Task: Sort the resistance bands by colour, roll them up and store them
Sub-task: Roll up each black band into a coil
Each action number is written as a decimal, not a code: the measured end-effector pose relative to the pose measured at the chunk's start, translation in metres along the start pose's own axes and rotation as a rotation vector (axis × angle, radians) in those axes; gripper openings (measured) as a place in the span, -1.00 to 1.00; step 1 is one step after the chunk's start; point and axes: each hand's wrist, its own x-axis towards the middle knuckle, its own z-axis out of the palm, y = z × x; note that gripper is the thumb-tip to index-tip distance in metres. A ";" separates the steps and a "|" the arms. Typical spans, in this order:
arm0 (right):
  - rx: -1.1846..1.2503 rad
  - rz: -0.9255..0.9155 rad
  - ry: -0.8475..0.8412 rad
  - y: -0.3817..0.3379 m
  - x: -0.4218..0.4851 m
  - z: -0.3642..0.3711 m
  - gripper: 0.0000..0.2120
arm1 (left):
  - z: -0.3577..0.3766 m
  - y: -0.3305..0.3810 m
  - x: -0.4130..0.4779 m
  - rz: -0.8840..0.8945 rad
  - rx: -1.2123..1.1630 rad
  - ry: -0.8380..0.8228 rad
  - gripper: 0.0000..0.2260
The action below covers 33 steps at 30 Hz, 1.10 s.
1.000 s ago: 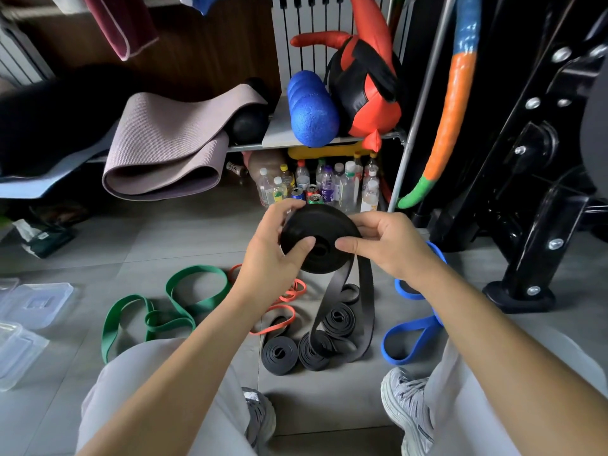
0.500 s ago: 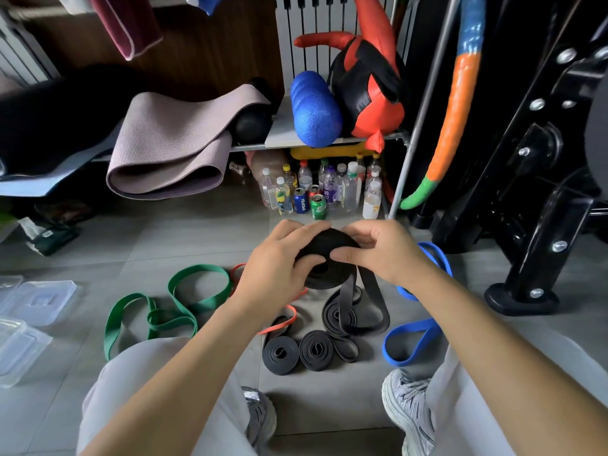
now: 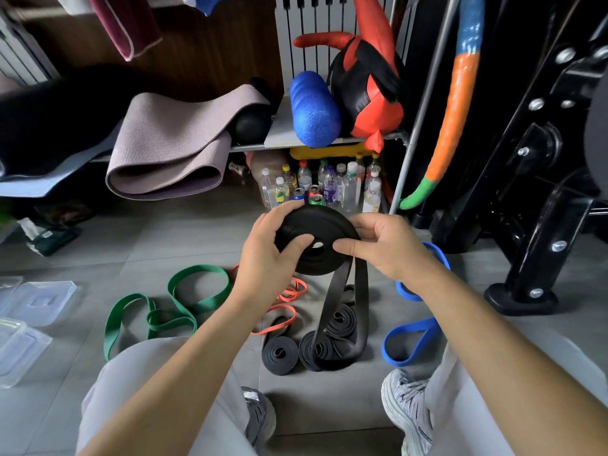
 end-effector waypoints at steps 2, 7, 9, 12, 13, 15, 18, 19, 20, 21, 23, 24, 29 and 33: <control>-0.008 -0.002 -0.004 -0.001 -0.001 -0.001 -0.71 | -0.001 -0.002 -0.001 0.049 0.051 -0.039 -0.56; -0.135 0.005 -0.059 0.002 -0.004 0.003 -0.75 | -0.002 -0.007 -0.005 0.298 0.354 -0.172 -0.53; -0.173 0.008 -0.070 0.003 -0.005 0.005 -0.75 | 0.000 -0.009 -0.006 0.350 0.426 -0.204 -0.60; -0.179 -0.017 -0.053 0.001 -0.006 0.006 -0.72 | 0.002 -0.011 -0.006 0.401 0.429 -0.182 -0.64; -0.165 -0.021 -0.033 -0.001 -0.006 0.005 -0.73 | 0.002 -0.010 -0.006 0.401 0.410 -0.162 -0.65; -0.133 -0.027 -0.002 -0.003 -0.006 0.003 -0.73 | 0.003 -0.009 -0.005 0.372 0.348 -0.130 -0.66; -0.109 -0.018 -0.011 -0.005 -0.005 0.001 -0.74 | 0.004 -0.006 -0.005 0.296 0.234 -0.099 -0.65; -0.101 -0.009 -0.020 -0.005 -0.004 0.000 -0.74 | 0.003 -0.005 -0.005 0.267 0.202 -0.084 -0.65; -0.091 0.000 -0.024 -0.004 -0.004 0.000 -0.73 | 0.002 -0.004 -0.004 0.240 0.178 -0.068 -0.64; -0.082 0.007 -0.024 -0.004 -0.003 0.000 -0.74 | 0.001 -0.003 -0.003 0.218 0.162 -0.052 -0.64; -0.071 0.016 -0.010 -0.002 -0.002 0.000 -0.73 | 0.000 -0.002 -0.003 0.181 0.136 -0.029 -0.64; -0.069 0.017 0.001 -0.002 -0.002 0.000 -0.73 | -0.001 -0.001 -0.002 0.166 0.126 -0.024 -0.63; -0.094 -0.012 -0.004 -0.002 -0.004 0.000 -0.74 | -0.007 -0.003 -0.002 0.186 0.179 -0.132 -0.59; -0.143 -0.004 -0.063 -0.001 -0.006 0.005 -0.73 | -0.006 -0.012 -0.004 0.349 0.444 -0.266 -0.46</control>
